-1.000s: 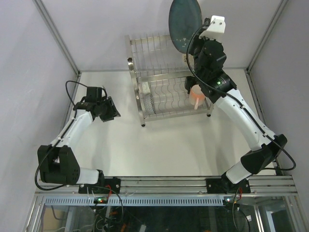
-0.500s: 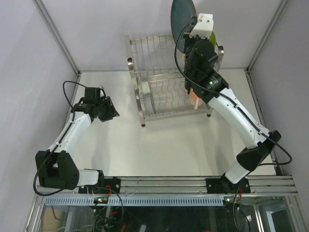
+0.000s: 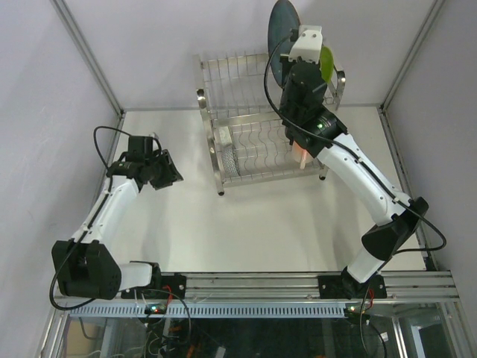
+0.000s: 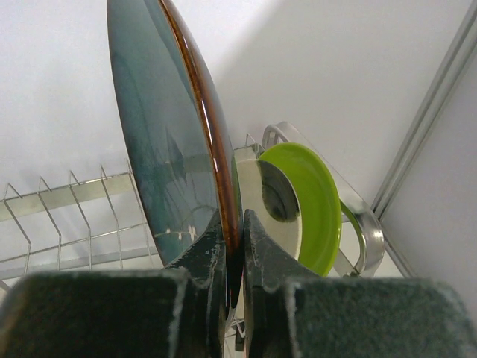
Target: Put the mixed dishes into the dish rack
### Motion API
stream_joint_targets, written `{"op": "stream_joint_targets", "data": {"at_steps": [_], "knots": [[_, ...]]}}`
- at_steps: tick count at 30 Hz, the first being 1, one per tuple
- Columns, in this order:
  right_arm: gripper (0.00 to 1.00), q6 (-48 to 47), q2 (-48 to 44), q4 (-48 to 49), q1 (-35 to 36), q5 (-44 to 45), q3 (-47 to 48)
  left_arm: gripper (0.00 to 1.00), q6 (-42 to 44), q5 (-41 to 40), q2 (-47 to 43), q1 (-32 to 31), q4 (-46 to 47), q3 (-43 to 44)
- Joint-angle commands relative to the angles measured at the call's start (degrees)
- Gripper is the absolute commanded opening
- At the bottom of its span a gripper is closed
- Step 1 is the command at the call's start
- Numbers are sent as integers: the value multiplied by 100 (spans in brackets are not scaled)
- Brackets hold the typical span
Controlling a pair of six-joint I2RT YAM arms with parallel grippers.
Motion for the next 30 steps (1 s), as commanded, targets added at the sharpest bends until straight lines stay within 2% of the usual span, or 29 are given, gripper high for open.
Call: {"op": "stream_joint_targets", "data": {"at_steps": [1, 20, 30], "knots": [[0, 452, -261, 894, -63, -116, 180, 46, 141, -101, -217, 46, -47, 19], [0, 593, -305, 914, 22, 171, -468, 47, 318, -158, -344, 114, -232, 28], [0, -248, 81, 969, 373, 476, -159, 47, 253, -152, -561, 115, -166, -199]]}}
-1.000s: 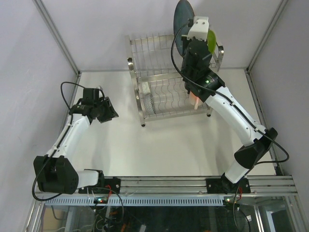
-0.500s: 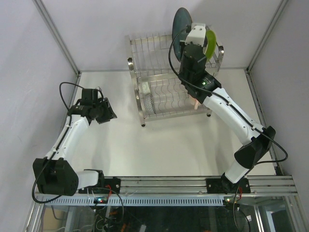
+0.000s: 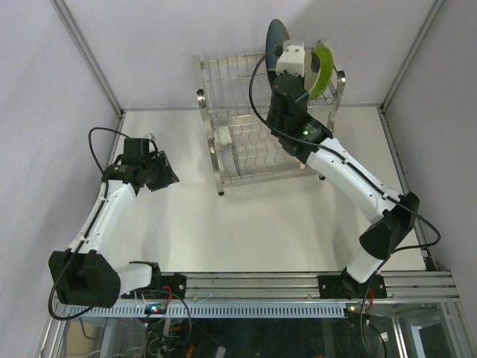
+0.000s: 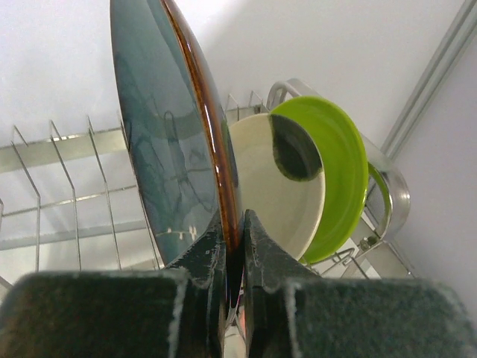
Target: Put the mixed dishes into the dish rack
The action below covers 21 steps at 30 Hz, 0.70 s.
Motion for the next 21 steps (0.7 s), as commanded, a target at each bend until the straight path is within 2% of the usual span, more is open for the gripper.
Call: {"op": "stream_joint_targets", "data": {"at_steps": [1, 5, 15, 21], "knots": [[0, -300, 60, 663, 160, 91, 538, 47, 47, -14, -281, 38, 68, -204], [0, -247, 150, 427, 205, 196, 655, 47, 43, -34, -397, 42, 46, -242], [0, 437, -321, 202, 43, 164, 16, 47, -14, -36, -549, 39, -20, -255], [11, 562, -517, 151, -91, 89, -161, 47, -54, -13, -557, 43, -18, -221]]}}
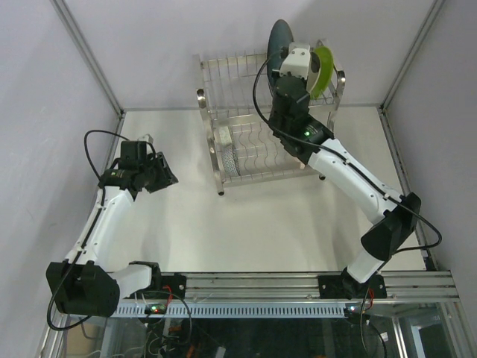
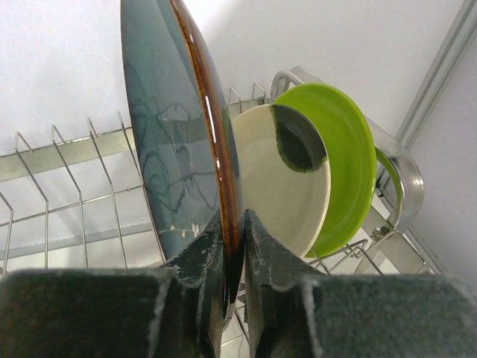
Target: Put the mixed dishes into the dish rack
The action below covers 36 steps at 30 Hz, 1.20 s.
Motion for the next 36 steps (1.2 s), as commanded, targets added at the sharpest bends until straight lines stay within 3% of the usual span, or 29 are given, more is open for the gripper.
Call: {"op": "stream_joint_targets", "data": {"at_steps": [1, 6, 10, 20, 26, 27, 28, 29, 30, 32, 33, 36], "knots": [[14, 195, -524, 134, -74, -17, -13, 47, -57, -10, -150, 38, 15, -82], [34, 170, -626, 153, -94, -115, -64, 47, -98, 25, -130, 43, -6, -20], [44, 99, -713, 199, -94, -242, -43, 47, -89, 28, -127, 43, -47, 31], [53, 191, -1096, 77, 10, -698, -55, 47, -2, -1, -332, 39, -5, 111], [55, 730, -2066, -384, 11, -1104, -863, 50, -299, -131, -1016, 68, 490, 43], [55, 848, -2378, -492, 4, -1112, -1104, 52, -376, -124, -1157, 86, 644, 1], [55, 996, -2620, -703, -28, -1167, -1328, 63, -433, -144, -1278, 92, 778, -35], [56, 1170, -2856, -927, -66, -1238, -1539, 86, -455, -156, -1369, 94, 894, -55], [59, 1353, -3091, -1185, -132, -1368, -1758, 98, -458, -185, -1442, 91, 961, -53], [95, 1709, -3583, -1716, -231, -1803, -2242, 100, -389, -320, -1473, 98, 916, 30], [99, 1869, -3821, -2003, -260, -2012, -2509, 100, -357, -512, -1441, 104, 754, 127], [100, 2352, -4644, -2697, -287, -2566, -3392, 100, -243, -936, -1410, 99, 388, 239]]}}
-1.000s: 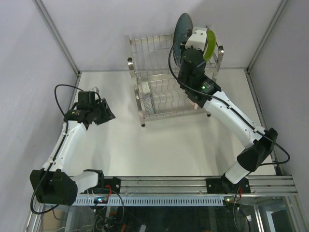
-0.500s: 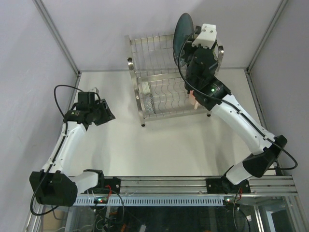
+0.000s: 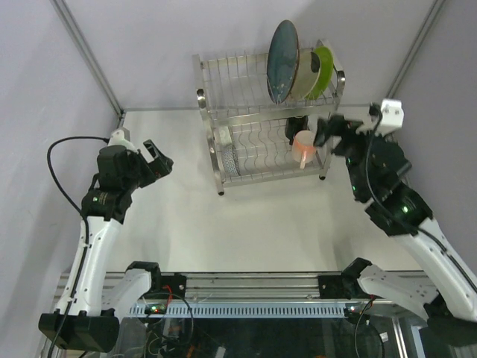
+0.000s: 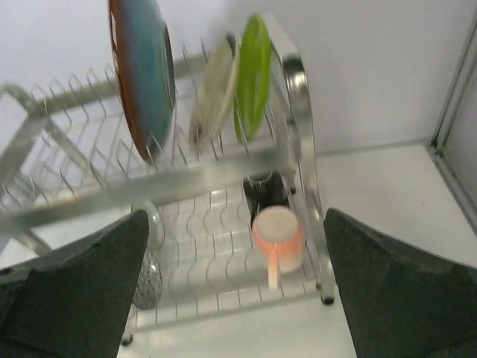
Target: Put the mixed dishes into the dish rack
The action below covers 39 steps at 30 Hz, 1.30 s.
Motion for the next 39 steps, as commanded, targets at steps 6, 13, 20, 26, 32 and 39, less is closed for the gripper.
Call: {"op": "stream_joint_targets", "data": {"at_steps": [6, 13, 20, 26, 32, 39], "knots": [[100, 1401, -1831, -2356, -101, -1134, -1848, 100, 110, -1223, -271, 43, 75, -144], [100, 1519, -2343, -2407, -201, -978, -2419, 100, 1537, -1429, -902, 47, 1275, -1593], [100, 1086, -3294, -1351, -459, -1113, -3448, 100, 1995, -2650, -1590, 57, 2256, -3115], [100, 822, -3483, -1489, -1009, -1649, -3537, 100, 2569, -2988, -2193, 57, 3260, -4375], [100, 1118, -3615, -1040, -1308, -1883, -4141, 100, 2437, -2950, -3097, 53, 4010, -5367], [100, -93, -3655, -495, -1407, -1446, -4809, 100, 2406, -3097, -4432, 55, 3684, -5767]]}}
